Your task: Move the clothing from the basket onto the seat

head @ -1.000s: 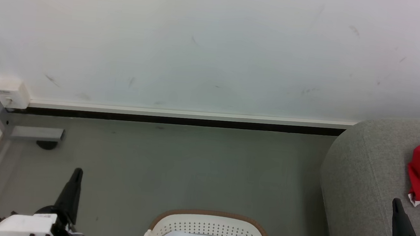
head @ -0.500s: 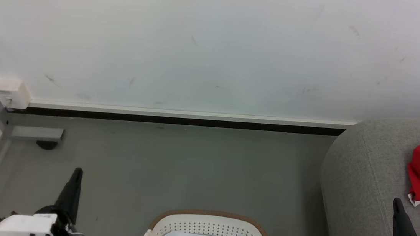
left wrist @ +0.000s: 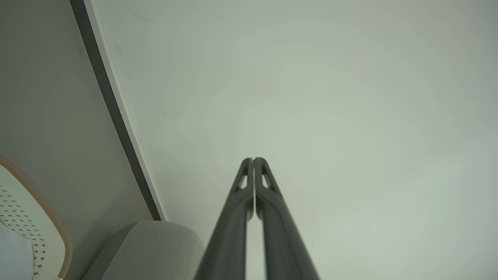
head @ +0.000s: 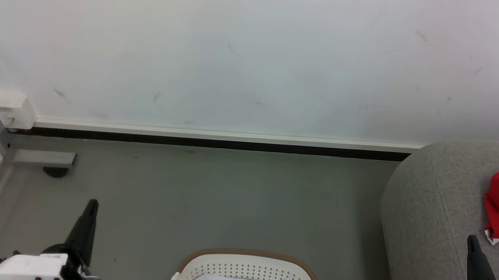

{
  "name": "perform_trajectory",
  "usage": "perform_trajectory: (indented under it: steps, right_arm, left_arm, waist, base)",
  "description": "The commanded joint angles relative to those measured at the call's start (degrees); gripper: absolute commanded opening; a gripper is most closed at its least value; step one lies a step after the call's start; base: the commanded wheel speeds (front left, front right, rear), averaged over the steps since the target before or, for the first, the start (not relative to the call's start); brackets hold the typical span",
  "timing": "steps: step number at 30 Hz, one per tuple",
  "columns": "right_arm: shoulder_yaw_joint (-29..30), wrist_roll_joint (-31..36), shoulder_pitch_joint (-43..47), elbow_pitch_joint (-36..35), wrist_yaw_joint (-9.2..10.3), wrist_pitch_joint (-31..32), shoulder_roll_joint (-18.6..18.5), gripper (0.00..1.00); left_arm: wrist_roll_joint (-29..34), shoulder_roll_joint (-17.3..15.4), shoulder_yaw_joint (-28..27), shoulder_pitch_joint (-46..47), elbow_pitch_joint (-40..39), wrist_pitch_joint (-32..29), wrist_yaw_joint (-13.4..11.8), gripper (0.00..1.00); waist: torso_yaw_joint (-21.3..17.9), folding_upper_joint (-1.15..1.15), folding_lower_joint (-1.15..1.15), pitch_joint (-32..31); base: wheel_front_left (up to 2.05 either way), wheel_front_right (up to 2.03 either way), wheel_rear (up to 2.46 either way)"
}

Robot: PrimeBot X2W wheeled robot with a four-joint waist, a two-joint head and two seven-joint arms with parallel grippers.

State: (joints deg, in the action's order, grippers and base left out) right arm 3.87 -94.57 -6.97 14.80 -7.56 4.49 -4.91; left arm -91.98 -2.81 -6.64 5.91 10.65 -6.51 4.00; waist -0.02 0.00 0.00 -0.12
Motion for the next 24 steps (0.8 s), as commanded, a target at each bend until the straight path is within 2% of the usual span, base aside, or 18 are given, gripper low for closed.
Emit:
perform_trajectory:
  steps: [1,24]
  right_arm:
    - [-0.1,-0.53,-0.26,-0.31,0.14,-0.11,-0.33,0.0]
    - [-0.72,-0.98,-0.18,-0.38,0.14,-0.61,-0.81,0.0]
  left_arm:
    - [-0.7,-0.12,-0.14,0.45,-0.17,-0.21,0.25,0.0]
    - [-0.7,-0.13,-0.13,0.44,-0.17,-0.2,0.25,0.0]
  waist:
    - [0.0,0.0,0.0,0.0]
    - [0.0,0.0,0.0,0.0]
  base:
    - [0.0,0.0,0.0]
    - [0.0,0.0,0.0]
